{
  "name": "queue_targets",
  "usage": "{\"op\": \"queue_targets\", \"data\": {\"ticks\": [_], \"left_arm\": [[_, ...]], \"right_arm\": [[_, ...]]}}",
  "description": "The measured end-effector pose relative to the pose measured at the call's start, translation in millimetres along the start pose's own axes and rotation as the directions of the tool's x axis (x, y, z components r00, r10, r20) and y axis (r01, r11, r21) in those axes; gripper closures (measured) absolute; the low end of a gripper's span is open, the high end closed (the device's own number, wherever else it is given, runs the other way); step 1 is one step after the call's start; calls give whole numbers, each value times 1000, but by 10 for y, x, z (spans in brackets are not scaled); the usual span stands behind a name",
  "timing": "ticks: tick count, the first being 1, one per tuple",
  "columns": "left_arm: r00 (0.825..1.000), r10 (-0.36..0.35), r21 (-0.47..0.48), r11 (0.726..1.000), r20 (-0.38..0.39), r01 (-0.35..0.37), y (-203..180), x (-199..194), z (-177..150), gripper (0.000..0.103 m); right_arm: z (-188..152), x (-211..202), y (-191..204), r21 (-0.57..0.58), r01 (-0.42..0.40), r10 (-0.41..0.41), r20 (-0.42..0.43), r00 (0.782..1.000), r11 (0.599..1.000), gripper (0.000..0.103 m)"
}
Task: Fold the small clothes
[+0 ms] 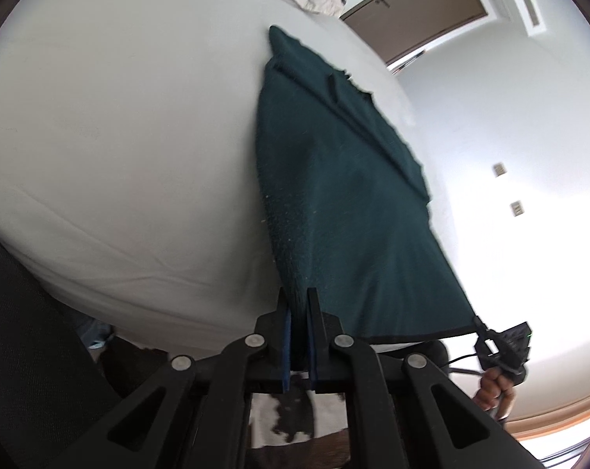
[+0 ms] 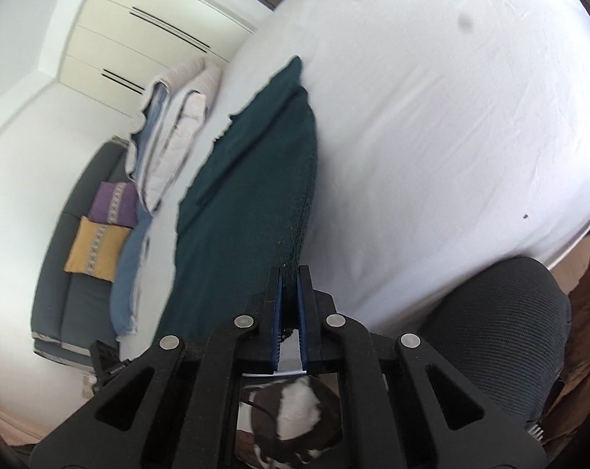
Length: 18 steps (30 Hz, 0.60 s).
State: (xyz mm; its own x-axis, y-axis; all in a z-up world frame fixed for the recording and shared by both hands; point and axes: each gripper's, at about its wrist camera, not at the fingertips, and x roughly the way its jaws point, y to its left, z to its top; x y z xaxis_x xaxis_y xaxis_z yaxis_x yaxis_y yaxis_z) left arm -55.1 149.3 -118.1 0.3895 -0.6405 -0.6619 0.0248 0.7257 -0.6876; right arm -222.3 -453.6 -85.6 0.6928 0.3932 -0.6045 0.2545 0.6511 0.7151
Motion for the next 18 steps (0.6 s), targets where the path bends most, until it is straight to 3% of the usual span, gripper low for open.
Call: {"op": "queue_targets", "data": {"ticks": [10,18], "left_arm": [[988,-139,-55,988,60,142,-190,-147,200,96],[973,-192,-94,974,125,204,-221,-103,687,96]], "right_arm": [[252,-9,207,17,-71,71,29,997,997,97],[901,201,442,60,-146,140,100,985,987,97]]}}
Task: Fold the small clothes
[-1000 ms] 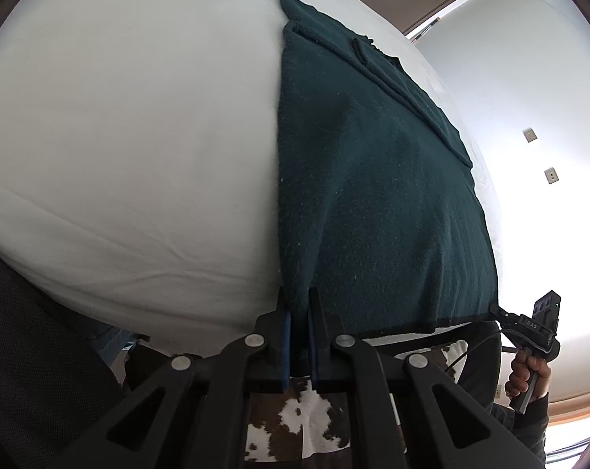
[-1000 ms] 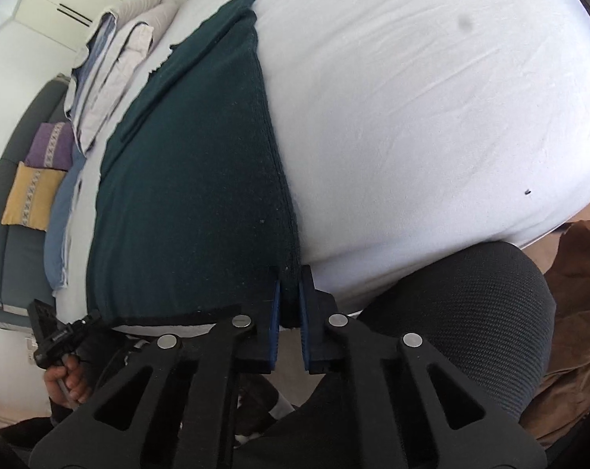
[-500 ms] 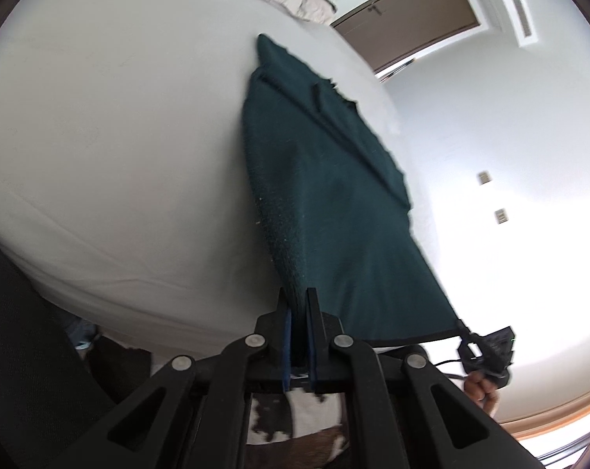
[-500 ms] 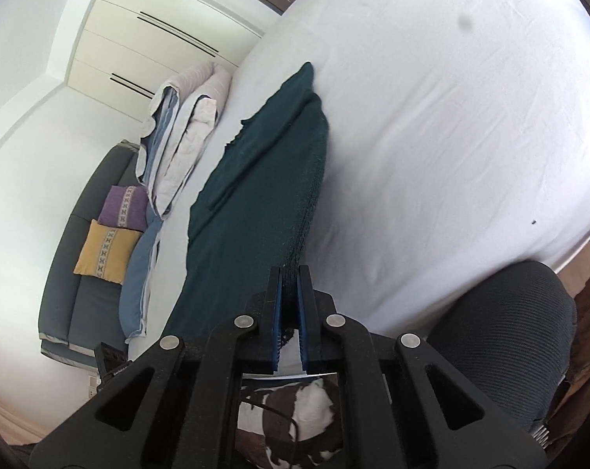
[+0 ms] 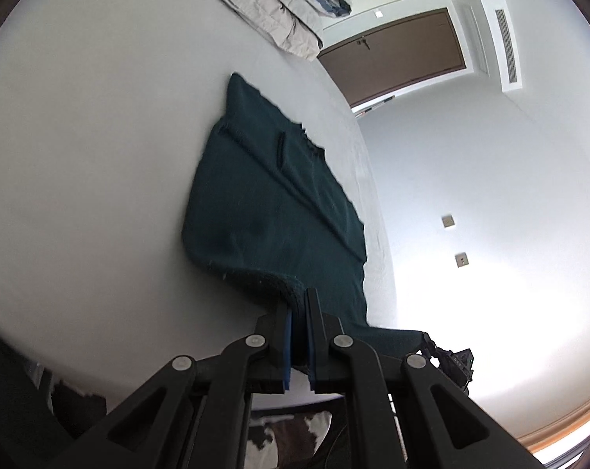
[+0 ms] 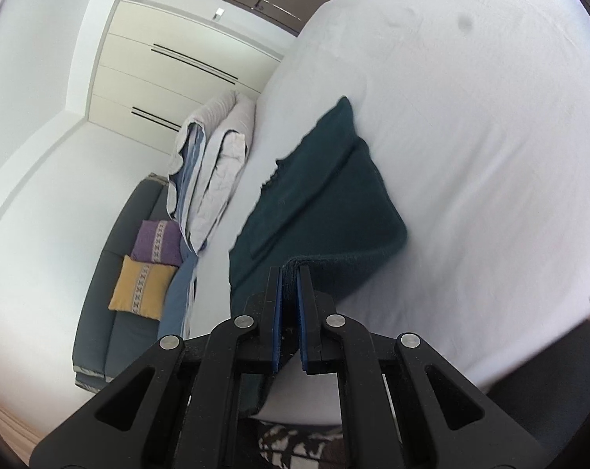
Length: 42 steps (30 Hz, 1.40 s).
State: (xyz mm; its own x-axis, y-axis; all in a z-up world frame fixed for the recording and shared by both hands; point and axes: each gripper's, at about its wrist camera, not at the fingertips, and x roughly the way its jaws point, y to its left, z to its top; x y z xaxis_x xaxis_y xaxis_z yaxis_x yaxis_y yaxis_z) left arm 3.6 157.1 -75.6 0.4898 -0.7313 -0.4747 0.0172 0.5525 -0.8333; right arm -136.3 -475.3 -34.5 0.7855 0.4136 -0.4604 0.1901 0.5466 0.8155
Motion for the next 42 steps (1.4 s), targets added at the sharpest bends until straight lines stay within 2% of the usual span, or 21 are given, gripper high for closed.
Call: {"op": "queue_targets", "data": {"ticks": [4,9,17,29,35,38,39,40,41,42], "left_arm": [[999,-31,-36,999,41,33,-13,111,381,96],[996,-26,-45,999,91,30,-84,337,919,96],[994,-20,-51,998,107,26,-148,871,1643,96],[996,34,-133,991,80,-23,147,1751,2542,96],[992,104,-181,979,68,-90,364,2145,2866,96],[987,156,-184,972,40,-146,452,2374,2991,95],[982,183,-181,968,35,-174,477,2420,3000,92],[978,206,-178,964,33,-197,502,2467,3013,91],[978,209,-180,963,25,-202,536,2504,3020,85],[979,201,-189,963,21,-194,558,2527,3034,76]], "right_arm": [[370,216,143,7,-8,8,34,999,1000,97],[883,622,362,-3,-3,4,81,997,1000,97],[1678,1517,499,12,37,-38,115,993,999,97],[2443,2910,216,57,137,-142,95,985,989,97],[2790,3576,-36,91,205,-212,75,974,975,97],[2947,3821,-220,116,237,-248,83,965,964,96],[2959,3873,-286,120,260,-270,78,960,958,93],[2996,3940,-357,128,297,-307,70,949,946,86],[3006,3973,-431,136,321,-332,68,941,937,79],[3020,3995,-468,138,329,-341,73,937,934,63]]}}
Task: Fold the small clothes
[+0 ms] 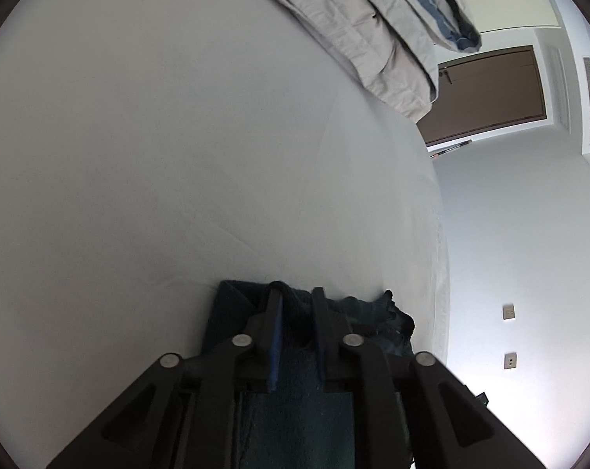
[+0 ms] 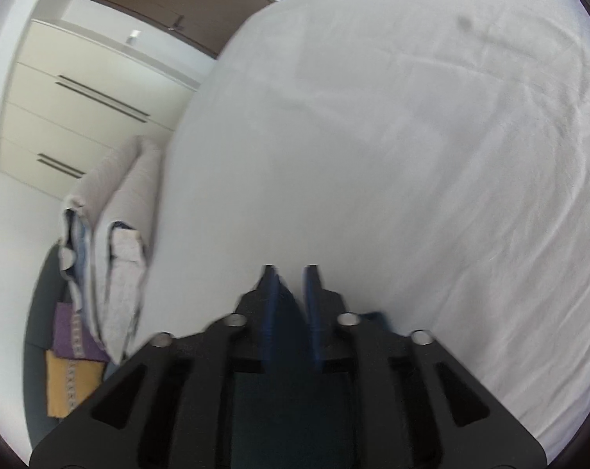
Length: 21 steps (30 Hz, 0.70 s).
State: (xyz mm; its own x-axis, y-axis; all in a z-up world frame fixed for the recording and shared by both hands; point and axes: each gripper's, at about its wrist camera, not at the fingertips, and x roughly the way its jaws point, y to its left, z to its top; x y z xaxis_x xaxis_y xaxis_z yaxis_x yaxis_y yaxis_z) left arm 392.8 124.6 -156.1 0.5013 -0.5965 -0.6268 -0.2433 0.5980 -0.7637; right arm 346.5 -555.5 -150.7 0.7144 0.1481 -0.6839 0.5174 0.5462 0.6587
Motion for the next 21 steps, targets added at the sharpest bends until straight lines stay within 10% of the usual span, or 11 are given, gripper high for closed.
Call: {"op": "queue_targets", "data": {"ticks": [5,12,21], "left_arm": [[999,12,46,999,49,-15,-133,-185,11,35],[992,37,154,986,120,-55,-267,-597,-249,34],[966,184,348,907,179,-237,-152,-849,-1213,34]], "right_arm": [[-123,-73,8,-88,28,-26,27,999,996,60],[-471,-332,250,-308,92,-80,49,996,947,60],[-1127,-676,175,-507,162,-166,38,985,846,60]]}}
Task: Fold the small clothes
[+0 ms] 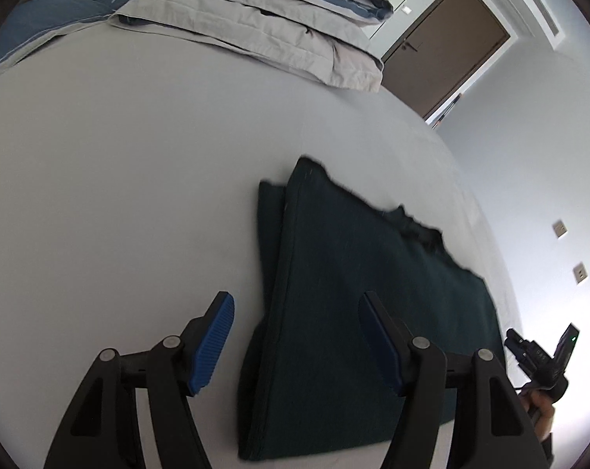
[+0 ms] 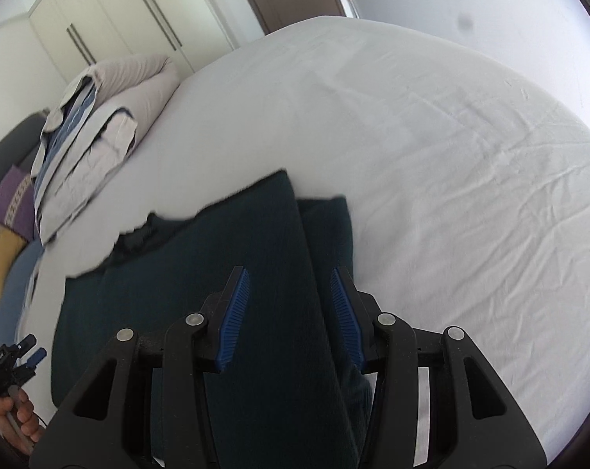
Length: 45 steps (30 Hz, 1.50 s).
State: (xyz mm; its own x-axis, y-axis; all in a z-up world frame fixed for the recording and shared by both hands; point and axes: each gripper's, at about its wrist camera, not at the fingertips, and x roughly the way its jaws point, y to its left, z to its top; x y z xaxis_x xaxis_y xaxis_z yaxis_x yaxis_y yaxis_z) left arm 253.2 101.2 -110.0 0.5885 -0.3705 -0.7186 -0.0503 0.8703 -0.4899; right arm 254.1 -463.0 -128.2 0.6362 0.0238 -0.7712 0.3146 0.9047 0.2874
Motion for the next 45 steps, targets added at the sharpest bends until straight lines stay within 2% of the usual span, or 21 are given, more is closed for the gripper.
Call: {"op": "queue_targets", "data": {"ticks": [3,7,10,14,17,19,20,22,23,24,25,26,27,29,32,33,34,36,40,42,45], "left_arm": [[999,24,3,1000,-31,-24,48,36,-196,38],[997,62,38,997,-47,-60,84,93,-363,46],[994,97,69,993,-43,-94,100,156,-408,50],[991,127,111,986,-40,-122,86,168,-424,53],[990,138,94,987,-41,-134,121,100,-420,57],[982,186,90,979,-8,-185,83,-25,-411,60],[978,205,105,973,24,-207,15,-99,-412,62],[977,202,157,965,75,-211,-183,-189,-410,62],[981,176,190,963,86,-189,-336,-218,-424,62],[986,147,216,963,85,-162,-464,-220,-450,62],[993,100,248,962,70,-114,-630,-188,-502,62],[996,76,265,960,54,-88,-728,-139,-539,62],[997,67,288,955,36,-75,-845,-56,-598,62],[997,78,308,948,8,-76,-958,156,-692,62],[989,120,313,945,-82,-89,-948,495,-790,62],[989,142,345,931,-51,-116,-947,527,-829,62],[988,151,373,919,-32,-128,-953,531,-858,62],[988,151,403,906,-29,-127,-927,521,-880,61],[990,132,383,918,-43,-105,-822,515,-841,61],[990,137,392,913,-33,-114,-827,522,-859,61],[989,149,406,905,-16,-130,-864,533,-916,61]], "right_arm": [[-289,-121,32,-39,37,-38,-15,999,999,60],[-560,-338,-70,-30,40,-40,9,999,999,61],[-742,-331,-207,-51,80,-82,-44,996,995,62],[-824,-360,-393,4,48,-48,-33,998,999,66],[-848,-474,-440,40,94,-93,-18,996,995,66],[-866,-638,-436,71,107,-107,8,994,992,65],[-853,-736,-410,86,86,-89,31,996,993,64],[-863,-934,-284,112,-45,37,76,996,993,64],[-873,-976,-204,120,-120,111,78,991,986,64],[-902,-978,-62,124,-227,221,65,973,966,64],[-929,-951,46,121,-294,291,42,956,948,64],[-983,-870,212,122,-386,389,-3,921,915,64],[-1038,-794,322,132,-435,443,-32,896,891,64],[-1210,-528,517,181,-496,520,-122,846,849,64],[-1493,-123,594,269,-512,570,-233,788,816,64],[-1573,-40,539,295,-494,564,-244,789,818,68],[-1608,-26,469,308,-486,559,-224,798,817,81],[-1633,-82,232,355,-492,573,-175,801,795,86],[-1662,-343,-377,412,-431,483,-26,875,803,86],[-1660,-565,-745,440,-378,399,49,916,814,86],[-1713,-912,-1135,475,-294,272,117,955,829,85]]}}
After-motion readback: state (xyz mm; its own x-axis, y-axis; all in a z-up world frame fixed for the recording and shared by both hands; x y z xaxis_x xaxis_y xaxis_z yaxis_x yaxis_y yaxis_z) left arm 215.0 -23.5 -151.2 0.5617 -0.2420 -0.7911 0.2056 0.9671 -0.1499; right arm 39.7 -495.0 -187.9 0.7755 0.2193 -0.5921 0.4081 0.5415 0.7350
